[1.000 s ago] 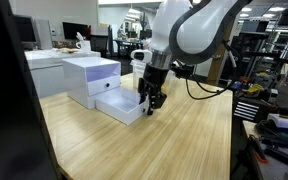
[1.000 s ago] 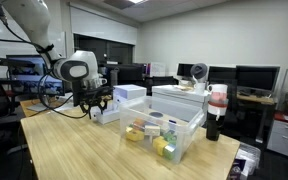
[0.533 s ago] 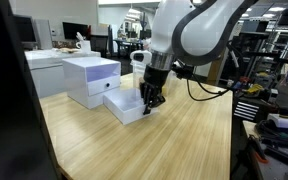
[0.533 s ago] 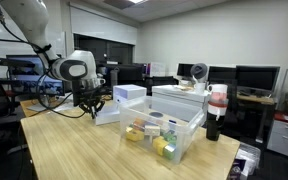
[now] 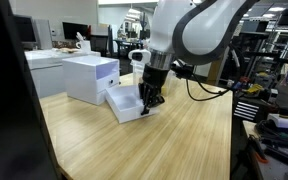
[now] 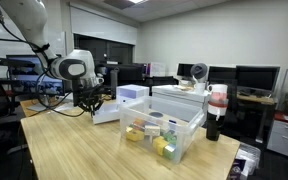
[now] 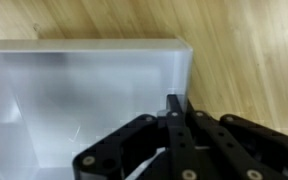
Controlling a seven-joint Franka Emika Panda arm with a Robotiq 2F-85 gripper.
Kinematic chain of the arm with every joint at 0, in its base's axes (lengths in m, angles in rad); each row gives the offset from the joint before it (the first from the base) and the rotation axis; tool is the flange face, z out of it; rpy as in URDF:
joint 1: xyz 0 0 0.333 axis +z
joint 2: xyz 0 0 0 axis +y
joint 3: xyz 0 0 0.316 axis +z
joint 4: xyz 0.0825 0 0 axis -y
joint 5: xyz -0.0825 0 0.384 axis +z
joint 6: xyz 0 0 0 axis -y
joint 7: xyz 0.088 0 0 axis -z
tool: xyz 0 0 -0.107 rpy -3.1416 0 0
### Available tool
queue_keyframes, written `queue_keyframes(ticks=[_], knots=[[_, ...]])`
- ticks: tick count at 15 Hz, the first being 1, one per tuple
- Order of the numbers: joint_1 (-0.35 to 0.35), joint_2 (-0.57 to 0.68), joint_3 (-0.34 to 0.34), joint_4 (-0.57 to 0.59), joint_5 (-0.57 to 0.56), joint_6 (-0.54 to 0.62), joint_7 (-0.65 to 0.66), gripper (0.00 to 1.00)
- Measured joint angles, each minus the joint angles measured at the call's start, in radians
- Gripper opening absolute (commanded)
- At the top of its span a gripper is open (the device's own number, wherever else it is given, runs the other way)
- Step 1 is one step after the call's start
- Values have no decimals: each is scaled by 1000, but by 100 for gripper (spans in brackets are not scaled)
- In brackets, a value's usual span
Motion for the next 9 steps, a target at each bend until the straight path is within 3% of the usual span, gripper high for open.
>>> queue_keyframes(ticks=[5,9], knots=[[-4,-38,14,0,46,-73,-74,1],[-5,-108,-12,-13,46,-142,-110,1]])
